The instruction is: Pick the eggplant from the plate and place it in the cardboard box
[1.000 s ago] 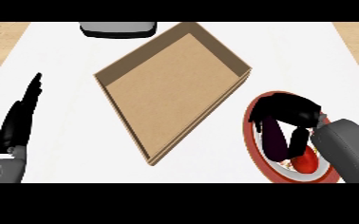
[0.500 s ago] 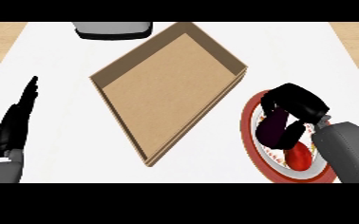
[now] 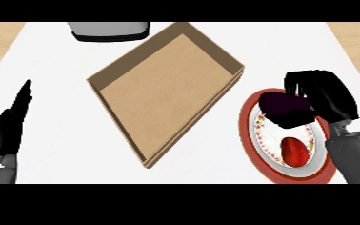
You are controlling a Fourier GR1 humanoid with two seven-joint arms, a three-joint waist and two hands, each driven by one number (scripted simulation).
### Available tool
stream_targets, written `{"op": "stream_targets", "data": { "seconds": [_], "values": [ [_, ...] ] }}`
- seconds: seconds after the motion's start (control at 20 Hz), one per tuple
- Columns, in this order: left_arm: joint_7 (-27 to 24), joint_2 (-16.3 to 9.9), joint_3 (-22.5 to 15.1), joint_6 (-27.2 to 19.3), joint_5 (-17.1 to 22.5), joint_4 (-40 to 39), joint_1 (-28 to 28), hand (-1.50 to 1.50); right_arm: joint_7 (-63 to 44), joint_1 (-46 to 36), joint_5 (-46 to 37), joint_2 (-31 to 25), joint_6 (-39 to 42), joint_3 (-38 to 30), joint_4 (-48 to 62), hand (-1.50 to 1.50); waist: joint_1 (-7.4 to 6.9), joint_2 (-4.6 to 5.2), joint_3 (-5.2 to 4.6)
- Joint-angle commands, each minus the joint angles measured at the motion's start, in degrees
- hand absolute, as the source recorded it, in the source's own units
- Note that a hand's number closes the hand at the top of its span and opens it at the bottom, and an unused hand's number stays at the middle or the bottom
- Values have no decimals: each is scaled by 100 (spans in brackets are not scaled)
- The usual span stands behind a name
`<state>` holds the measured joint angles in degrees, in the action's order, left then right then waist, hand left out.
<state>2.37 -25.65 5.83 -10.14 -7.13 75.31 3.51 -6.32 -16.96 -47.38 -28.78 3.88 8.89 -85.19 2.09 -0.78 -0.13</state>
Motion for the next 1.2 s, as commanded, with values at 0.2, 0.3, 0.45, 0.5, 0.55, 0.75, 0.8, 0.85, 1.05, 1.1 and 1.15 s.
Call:
{"op": "stream_targets", "data": {
  "seconds": [0.2, 0.3, 0.45, 0.5, 0.55, 0.75, 0.8, 0.85, 1.05, 1.1, 1.15],
  "values": [
    [185, 10, -23, 56, -115, 27, 250, 0, -789, -315, 18, 204, 345, -57, -2172, 150, -147, 54, 10],
    [14, 265, -196, -122, -305, 97, 18, 0, -1019, -478, 167, 237, 730, -113, -2560, 150, -183, 58, 9],
    [298, 265, -128, 7, -241, 82, 289, 0, -1494, -893, -9, 969, 849, 382, -2292, 150, -237, 72, 11],
    [19, 171, 2, 92, -184, -310, 455, 0, -1669, -1373, 314, 941, 1293, 199, -2348, 150, -226, 77, 6],
    [74, 66, 51, 254, -119, -1, 243, 0, -1478, -1368, 369, 1029, 1127, 42, -2014, 150, -255, 76, 11],
    [-12, 118, 5, 249, -194, -53, 232, 0, -2007, -2227, 257, 1938, 852, 277, -1321, 150, -311, 88, 9],
    [-121, 254, 1, 137, -241, -321, 400, 0, -2226, -2353, 164, 2148, 774, 307, -1266, 150, -275, 90, 8],
    [394, -46, 94, 430, -111, 243, 334, 0, -1954, -2341, 294, 2093, 707, 100, -974, 150, -297, 81, 14],
    [-170, 73, 187, 304, -200, -379, 497, 0, -2310, -3399, 186, 2649, 482, -72, 63, 150, -296, 102, 8],
    [-29, 307, -5, 41, -401, -185, 376, 0, -2171, -3648, 202, 2697, 326, -222, 555, 150, -332, 107, 9],
    [6, 229, 89, 190, -307, -349, 546, 0, -2489, -3555, 297, 2850, 241, -55, 325, 150, -284, 94, 10]
  ]
}}
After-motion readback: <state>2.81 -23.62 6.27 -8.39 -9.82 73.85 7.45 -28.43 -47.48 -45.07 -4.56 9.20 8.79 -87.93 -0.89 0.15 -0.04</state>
